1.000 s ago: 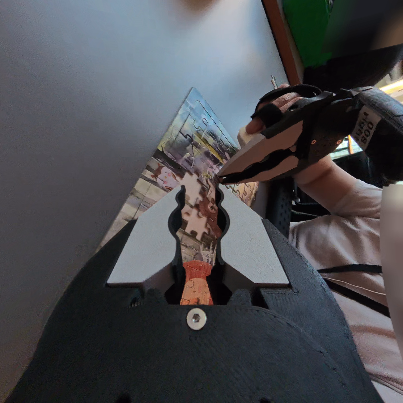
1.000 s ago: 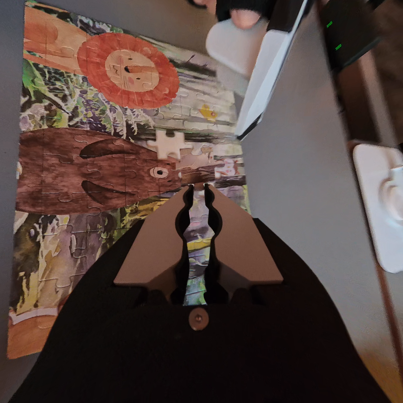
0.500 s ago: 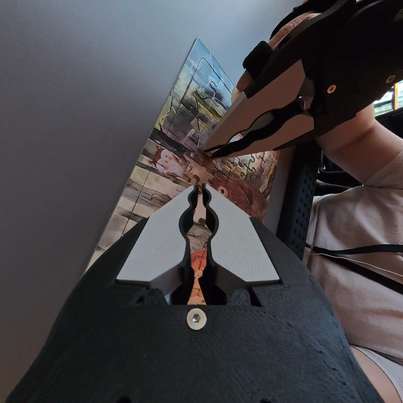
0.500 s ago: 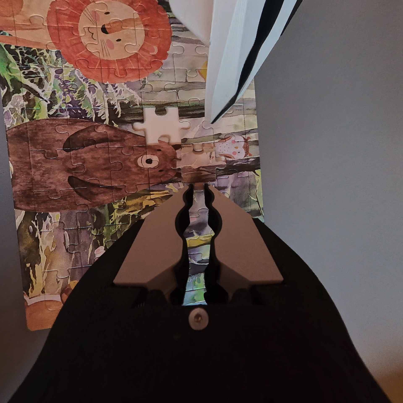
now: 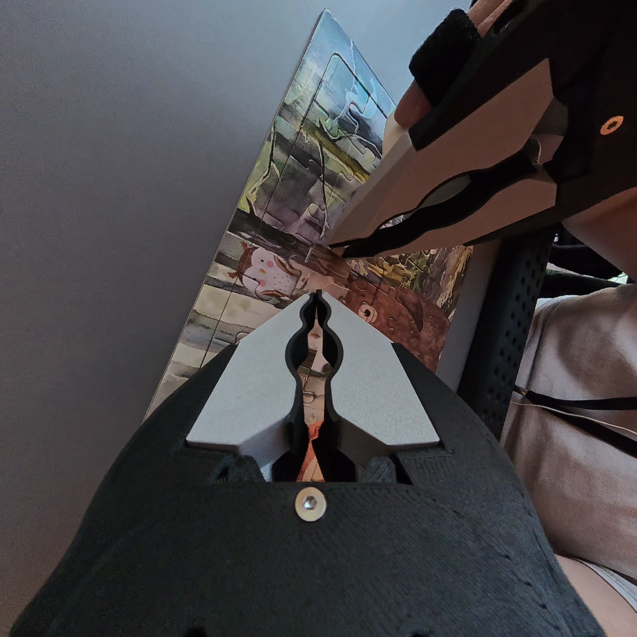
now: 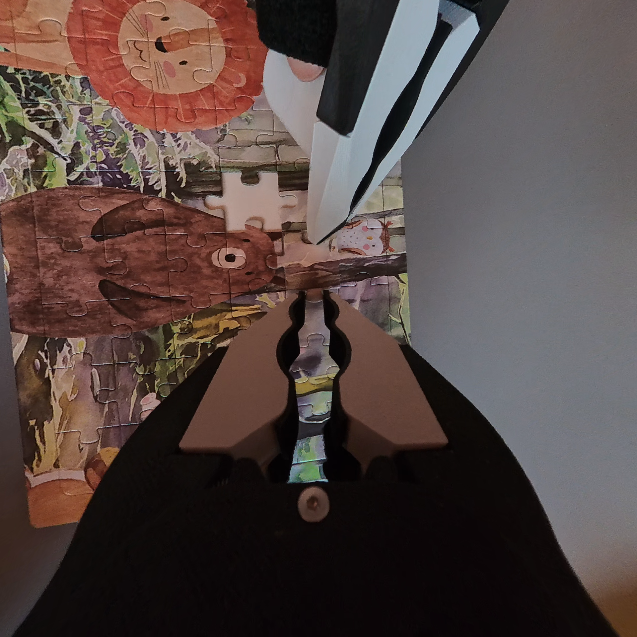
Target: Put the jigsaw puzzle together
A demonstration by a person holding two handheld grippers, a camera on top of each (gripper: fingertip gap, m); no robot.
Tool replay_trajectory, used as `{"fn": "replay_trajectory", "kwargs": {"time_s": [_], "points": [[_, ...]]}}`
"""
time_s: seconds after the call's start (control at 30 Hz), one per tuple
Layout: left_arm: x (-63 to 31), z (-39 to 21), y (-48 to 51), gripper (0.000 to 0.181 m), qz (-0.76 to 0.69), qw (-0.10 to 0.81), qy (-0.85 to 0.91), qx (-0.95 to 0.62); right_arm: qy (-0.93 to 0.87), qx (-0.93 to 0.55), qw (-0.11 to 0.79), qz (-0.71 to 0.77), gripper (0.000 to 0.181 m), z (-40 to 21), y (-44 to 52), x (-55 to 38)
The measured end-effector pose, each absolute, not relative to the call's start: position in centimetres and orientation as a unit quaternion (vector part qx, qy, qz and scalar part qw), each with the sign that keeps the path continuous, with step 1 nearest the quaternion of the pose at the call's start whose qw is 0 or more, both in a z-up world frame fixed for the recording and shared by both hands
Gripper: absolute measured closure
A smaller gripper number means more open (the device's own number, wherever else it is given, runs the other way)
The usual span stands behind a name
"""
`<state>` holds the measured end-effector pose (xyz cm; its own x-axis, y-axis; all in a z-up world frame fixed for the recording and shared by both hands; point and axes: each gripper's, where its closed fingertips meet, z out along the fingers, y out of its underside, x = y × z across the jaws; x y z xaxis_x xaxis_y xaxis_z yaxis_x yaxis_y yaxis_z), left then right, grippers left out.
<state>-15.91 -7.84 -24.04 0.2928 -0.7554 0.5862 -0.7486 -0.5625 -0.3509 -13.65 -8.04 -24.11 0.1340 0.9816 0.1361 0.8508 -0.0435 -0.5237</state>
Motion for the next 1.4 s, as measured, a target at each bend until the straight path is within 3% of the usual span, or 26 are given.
{"fn": "replay_trajectory", "kwargs": {"time_s": [0.7,1.03,1.4], "points": [[-15.6,-23.7,-8.4,0.181,-0.376,-0.003,0.474,-0.796,-0.647,-0.705,0.260,0.128,0.168,-23.9,-7.9,-13.3],[-17.8,-20.8,-6.2,0.181,-0.425,0.045,0.420,-0.801,-0.604,-0.703,0.325,0.188,0.167,-21.6,-7.2,-14.4],[-18.2,-21.2,-6.3,0.181,-0.418,0.033,0.419,-0.805,-0.609,-0.702,0.303,0.210,0.163,-23.1,-8.0,-15.8]]}}
